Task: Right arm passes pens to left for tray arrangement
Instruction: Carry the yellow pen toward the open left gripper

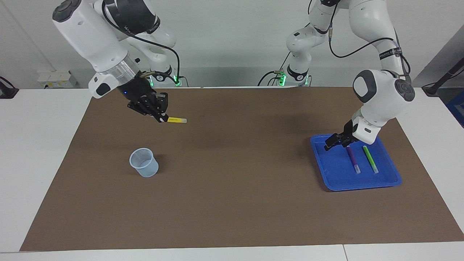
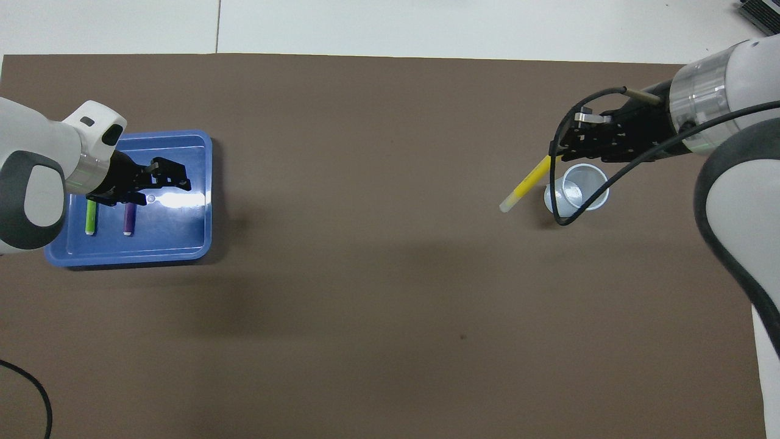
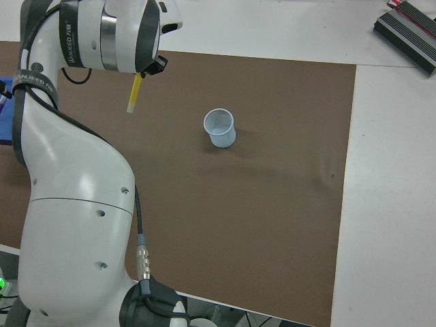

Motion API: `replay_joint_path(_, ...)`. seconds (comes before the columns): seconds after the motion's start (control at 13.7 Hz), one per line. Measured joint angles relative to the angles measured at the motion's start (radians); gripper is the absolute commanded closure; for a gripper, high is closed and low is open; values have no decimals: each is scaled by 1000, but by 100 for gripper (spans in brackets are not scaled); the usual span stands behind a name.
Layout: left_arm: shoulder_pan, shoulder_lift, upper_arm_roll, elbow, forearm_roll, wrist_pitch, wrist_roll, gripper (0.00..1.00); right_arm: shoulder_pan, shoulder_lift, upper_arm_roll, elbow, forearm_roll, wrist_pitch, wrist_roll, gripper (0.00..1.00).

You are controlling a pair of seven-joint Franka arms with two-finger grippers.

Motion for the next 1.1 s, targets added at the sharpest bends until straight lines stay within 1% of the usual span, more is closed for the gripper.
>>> replay_joint_path(0.15,-9,-1,-1,1,-2,0,-3,1,40,3,1,-4,46,48,123,87)
replay_joint_path(0.29,-9,-2,-2,1,-8,-6,-36,2,92,6,1,-21,74,127,266,87)
replay_joint_path(0.37,-9,-4,-4,1,-22,-27,-85,2,121,8,2,-34,81,176,335,87)
replay_joint_path(0.51,-10,-10,-12,7,-92,-100,-227,1,175,13,3,-63,82,272,450,87)
replay_joint_path(0.66,-17,-15,-18,27,-153,-170,-361,1,210,16,3,-84,82,332,516,87)
replay_joint_path(0.88,-22,-18,-17,84,-257,-275,-540,1,237,16,3,-113,82,395,573,87)
replay_joint_path(1.1,-22,-19,-17,129,-335,-327,-721,2,251,18,3,-139,82,439,595,87)
